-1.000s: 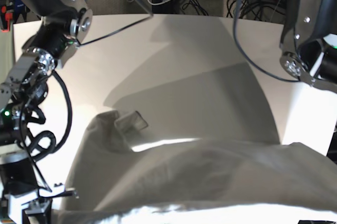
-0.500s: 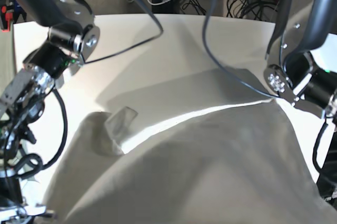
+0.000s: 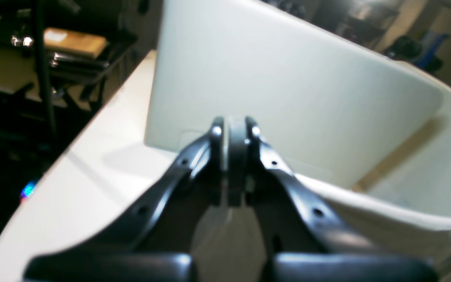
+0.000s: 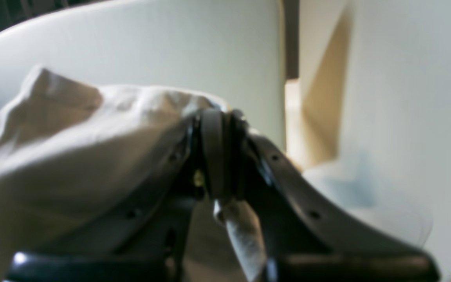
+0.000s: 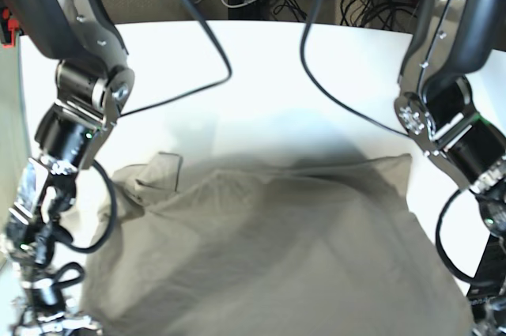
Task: Layout the t-shirt on the table in an organized manner, then fold the t-shirt properly
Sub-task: 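Lower the shirt onto the table with both grippers, laying it flat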
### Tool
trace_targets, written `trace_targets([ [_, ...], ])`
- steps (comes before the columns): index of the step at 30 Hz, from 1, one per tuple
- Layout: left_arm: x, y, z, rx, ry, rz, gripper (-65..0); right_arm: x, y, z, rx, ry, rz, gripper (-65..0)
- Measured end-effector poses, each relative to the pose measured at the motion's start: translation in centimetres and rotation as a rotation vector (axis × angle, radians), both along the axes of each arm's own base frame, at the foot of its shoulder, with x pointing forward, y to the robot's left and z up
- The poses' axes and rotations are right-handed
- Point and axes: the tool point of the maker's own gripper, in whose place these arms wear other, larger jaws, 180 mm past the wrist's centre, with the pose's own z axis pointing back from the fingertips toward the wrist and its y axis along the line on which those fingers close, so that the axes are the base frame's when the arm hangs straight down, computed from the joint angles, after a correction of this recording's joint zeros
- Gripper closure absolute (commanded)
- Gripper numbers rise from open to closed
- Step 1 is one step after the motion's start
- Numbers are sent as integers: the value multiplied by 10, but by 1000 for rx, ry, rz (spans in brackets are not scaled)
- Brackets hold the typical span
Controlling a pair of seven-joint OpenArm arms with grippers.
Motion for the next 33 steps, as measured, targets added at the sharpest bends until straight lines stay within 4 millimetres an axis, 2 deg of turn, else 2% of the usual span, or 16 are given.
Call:
trace_targets([
  [3,20,-4,-32,25,59,9,-3,15,3,-39,52,83,23,-36],
  [5,33,-14,-52,28,87,-12,-3,21,2,-59,88,124,26,-36],
  [8,45,-25,-87,22,128,-35,-3,27,4,-78,126,157,36,-37],
  [11,53,-27,-125,8,185,-36,-3,28,-3,-93,135,191,28,-37],
  [15,58,-29,-159,-12,206,-23,-5,30,8,-111,108,240,60,-47],
  [19,60,-42,-187,-10,270,-52,-19,27,23,-144,43,346,113,-152],
  [22,60,-48,-203,28,328,-80,-107,23,37,-162,-4,399,154,-228],
  [24,59,-44,-211,70,361,-87,-182,17,40,-174,-55,420,172,-225],
  [26,55,-38,-217,105,398,-93,-238,4,40,-194,-97,462,185,-226],
  [30,36,-31,-249,117,540,-117,-248,-27,42,-240,-115,548,202,-225],
  [33,14,-37,-275,142,632,-155,-250,-47,36,-259,-121,576,193,-225],
])
